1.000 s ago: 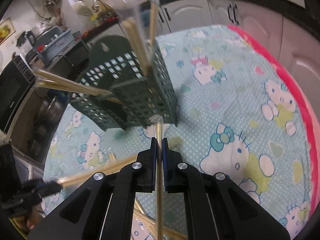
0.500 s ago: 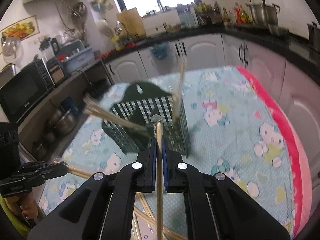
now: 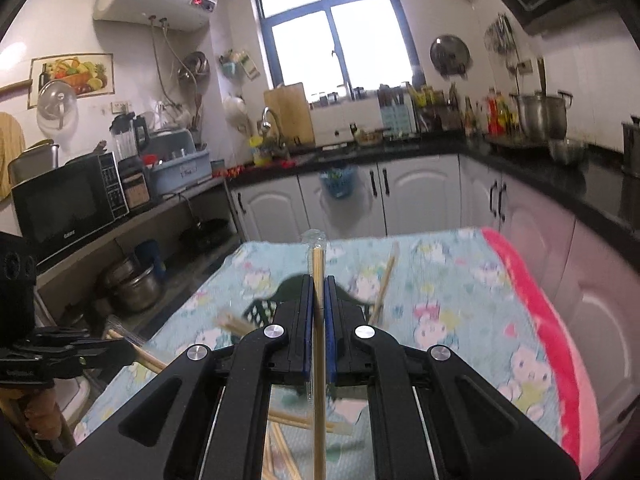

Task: Organize utensils
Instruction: 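Lift the held chopsticks with both grippers up over the green holder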

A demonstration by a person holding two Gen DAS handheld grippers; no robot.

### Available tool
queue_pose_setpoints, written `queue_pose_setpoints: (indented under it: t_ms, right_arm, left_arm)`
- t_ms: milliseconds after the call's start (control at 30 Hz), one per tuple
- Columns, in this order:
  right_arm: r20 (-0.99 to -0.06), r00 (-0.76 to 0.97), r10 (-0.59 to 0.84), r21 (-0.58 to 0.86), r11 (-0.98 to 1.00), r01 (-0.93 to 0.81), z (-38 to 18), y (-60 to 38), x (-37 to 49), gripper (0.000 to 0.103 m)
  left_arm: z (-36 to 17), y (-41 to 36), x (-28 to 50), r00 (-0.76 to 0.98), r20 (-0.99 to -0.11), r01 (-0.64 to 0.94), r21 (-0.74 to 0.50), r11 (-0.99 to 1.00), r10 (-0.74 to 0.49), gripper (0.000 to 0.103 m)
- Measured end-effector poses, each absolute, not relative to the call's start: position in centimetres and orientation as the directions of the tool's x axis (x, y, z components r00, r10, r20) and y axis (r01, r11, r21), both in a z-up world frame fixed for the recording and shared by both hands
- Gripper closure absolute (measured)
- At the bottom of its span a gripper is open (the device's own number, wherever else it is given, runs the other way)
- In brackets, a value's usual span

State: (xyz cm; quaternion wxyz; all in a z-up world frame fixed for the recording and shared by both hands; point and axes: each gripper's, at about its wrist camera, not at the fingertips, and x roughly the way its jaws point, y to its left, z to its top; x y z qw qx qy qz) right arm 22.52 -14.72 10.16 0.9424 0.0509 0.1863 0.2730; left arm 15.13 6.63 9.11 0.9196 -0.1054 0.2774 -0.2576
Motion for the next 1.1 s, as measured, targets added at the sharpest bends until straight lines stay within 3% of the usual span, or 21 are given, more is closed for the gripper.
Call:
queue_pose_setpoints:
  t_ms: [633,1100]
  right_arm:
    - [-0.182,0.836,0.518,0.152,0.855,-0.497,16.5,-13.7,25.6,0.097]
    - [-0.040,0.893,0.448,0.110,0.890,-0.441,17.9,-11.6,28.4,0.097]
  left_arm:
    - [17.5,8.7,16.9,0.839,-0.331,0.374,-0.225,0.899,-0.432,0.100]
    - [17.3,12.3,17.6,0.871,-0.361,0.282,-0.190,0.940,-0.334,0.100]
